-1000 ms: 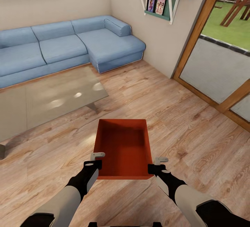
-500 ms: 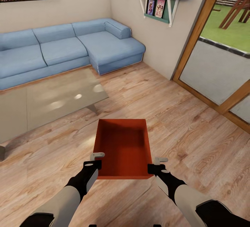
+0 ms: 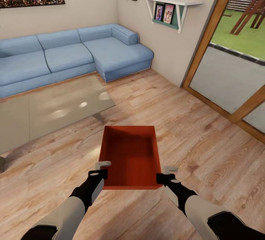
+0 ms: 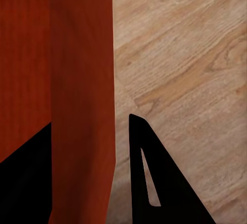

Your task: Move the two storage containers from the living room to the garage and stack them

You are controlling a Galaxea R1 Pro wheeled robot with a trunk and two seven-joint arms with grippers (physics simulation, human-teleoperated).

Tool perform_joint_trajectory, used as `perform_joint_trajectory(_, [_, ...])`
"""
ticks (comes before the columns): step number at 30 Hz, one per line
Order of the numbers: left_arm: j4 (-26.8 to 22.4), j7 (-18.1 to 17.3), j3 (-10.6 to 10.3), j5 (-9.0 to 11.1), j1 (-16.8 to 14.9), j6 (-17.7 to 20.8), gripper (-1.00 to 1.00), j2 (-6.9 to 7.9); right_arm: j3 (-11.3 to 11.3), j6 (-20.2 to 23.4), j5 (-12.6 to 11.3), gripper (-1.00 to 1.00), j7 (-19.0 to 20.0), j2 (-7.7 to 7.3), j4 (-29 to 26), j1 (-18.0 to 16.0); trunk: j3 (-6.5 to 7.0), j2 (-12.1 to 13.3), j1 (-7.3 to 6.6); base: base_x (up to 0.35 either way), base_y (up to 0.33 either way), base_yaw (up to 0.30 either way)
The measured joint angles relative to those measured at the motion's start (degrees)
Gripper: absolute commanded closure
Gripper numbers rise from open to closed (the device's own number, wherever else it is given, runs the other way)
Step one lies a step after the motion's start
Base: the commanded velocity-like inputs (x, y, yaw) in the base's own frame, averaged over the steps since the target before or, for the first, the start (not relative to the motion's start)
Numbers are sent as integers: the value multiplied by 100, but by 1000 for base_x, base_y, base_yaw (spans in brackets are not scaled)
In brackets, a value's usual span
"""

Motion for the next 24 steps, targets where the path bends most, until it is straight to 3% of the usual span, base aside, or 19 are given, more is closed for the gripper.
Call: perform_joint_trajectory(24, [-2, 1, 4, 2, 2, 4, 100, -1, 7, -1, -9, 100, 0, 0, 2, 1, 222, 0, 0, 0, 0, 0])
